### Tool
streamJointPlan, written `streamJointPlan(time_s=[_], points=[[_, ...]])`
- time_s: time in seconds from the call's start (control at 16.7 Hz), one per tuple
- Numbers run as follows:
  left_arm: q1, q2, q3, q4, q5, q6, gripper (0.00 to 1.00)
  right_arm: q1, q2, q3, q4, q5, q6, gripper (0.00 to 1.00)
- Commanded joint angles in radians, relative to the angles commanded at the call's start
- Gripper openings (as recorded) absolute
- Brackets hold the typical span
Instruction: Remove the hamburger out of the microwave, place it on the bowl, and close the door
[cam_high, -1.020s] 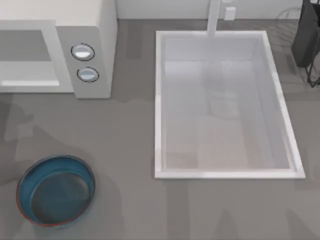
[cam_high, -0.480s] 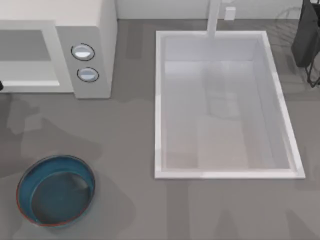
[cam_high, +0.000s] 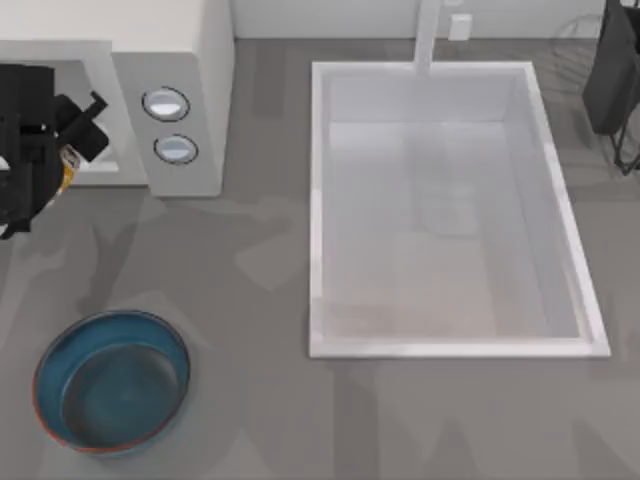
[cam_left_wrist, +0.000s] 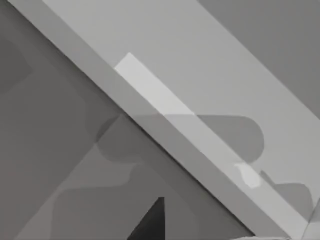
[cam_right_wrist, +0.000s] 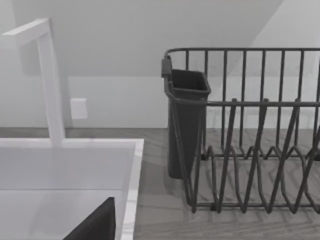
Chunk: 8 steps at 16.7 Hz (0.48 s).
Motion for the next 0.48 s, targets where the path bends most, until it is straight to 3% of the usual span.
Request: streamJointPlan(time_s=[0.48], points=[[-0.377, 0.228, 0.363, -0.956, -0.219, -1.049, 0.0, 0.0, 0.0, 0.0, 0.0, 0.0, 0.0, 1.0]])
